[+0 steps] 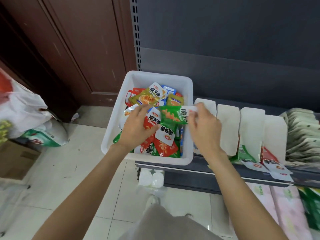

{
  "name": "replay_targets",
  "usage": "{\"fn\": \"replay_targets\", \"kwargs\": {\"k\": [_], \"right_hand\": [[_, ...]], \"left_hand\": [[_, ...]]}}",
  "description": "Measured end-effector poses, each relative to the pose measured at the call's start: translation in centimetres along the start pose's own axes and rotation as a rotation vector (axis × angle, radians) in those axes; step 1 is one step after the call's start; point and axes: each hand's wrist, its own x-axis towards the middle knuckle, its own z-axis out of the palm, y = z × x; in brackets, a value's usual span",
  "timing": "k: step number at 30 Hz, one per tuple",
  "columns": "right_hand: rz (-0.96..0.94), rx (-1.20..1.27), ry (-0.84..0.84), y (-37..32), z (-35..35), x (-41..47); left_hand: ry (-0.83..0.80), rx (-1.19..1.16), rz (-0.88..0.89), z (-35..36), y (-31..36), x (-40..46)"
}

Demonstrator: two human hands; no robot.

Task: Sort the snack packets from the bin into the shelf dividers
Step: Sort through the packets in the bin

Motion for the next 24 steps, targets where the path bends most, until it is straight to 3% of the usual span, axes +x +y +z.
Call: {"fn": "replay_targets", "kwargs": {"k": [2,4,7,12,14,17,21,24], "right_hand": [[0.278,0.409,-0.051,0.9,-2.3,-0.1],[0.472,0.791,-0.119,2.0,-4.2,-0.5],[0.592,0.919,-0.179,3.8,-6.2,-1.5],[0.688,1.033,-0.158,7.2,-9.2,-3.9],[0.696,1.035,-0.147,8.5,-10.4,-5.4],[0.680,0.920,0.005,11.0,-12.6,-7.7],[0.649,0.563,0.282,14.7,-15.4,-10.3],[0.500,0.273,0.356,17.1,-17.4,-11.3]], "left_hand": [[0.064,-0.307,0.021,-1.0,1.8,0.3],[-0.017,-0.558,-0.018,-2.0,3.8,0.7],[-0.292,-0.712,-0.072,-2.1,6.4,1.1],[-0.313,-0.760,-0.169,0.6,9.9,0.6],[-0.334,-0.760,-0.155,2.0,11.7,0.0],[-0.282,-0.654,-0.055,5.4,15.0,-1.0],[-0.229,-0.435,0.118,11.0,19.3,-0.9],[-0.220,-0.227,0.331,14.5,21.4,0.3]]}}
